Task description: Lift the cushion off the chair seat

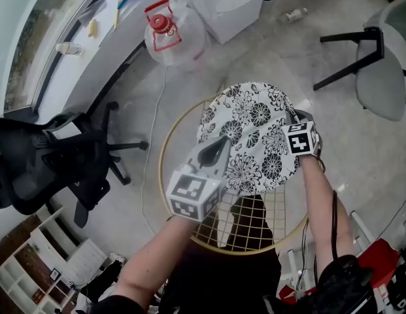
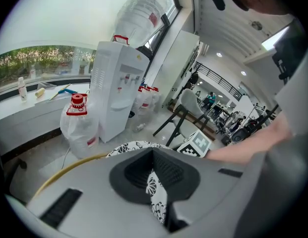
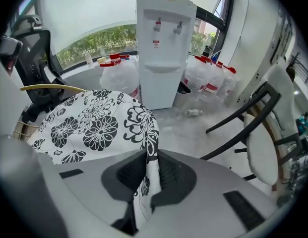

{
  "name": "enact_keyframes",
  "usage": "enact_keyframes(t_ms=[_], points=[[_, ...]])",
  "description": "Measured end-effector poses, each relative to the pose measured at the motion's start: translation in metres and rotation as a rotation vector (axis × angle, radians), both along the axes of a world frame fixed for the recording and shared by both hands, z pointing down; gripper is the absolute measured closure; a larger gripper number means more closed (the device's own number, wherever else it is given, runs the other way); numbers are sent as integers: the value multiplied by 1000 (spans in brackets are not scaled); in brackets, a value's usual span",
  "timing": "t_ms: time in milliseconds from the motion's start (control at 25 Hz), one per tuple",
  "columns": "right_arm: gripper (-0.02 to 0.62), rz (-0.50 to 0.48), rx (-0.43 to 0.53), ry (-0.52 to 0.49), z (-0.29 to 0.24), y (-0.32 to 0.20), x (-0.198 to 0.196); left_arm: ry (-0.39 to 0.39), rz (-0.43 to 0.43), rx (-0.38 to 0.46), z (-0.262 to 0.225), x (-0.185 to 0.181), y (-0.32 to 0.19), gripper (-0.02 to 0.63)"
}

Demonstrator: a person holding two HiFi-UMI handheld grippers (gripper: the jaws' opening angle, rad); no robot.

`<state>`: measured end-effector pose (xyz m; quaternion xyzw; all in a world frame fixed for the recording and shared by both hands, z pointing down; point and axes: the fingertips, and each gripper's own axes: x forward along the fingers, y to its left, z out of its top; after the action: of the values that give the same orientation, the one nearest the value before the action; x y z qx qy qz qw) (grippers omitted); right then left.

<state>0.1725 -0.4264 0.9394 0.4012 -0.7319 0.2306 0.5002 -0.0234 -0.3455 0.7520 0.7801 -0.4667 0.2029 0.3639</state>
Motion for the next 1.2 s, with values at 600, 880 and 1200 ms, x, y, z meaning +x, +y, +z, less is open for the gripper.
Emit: enact_keyframes(t_ms=[600,880,1200], points=[[563,62,101,-98,-99,41,-15,17,51,106,-72,0,35,598],[565,62,172,-116,-153,70,-29,9,93,217,-127,-2,50,598],[565,113,234,-167,-207,101,-38,39,77,254,-171,-16,75,598]])
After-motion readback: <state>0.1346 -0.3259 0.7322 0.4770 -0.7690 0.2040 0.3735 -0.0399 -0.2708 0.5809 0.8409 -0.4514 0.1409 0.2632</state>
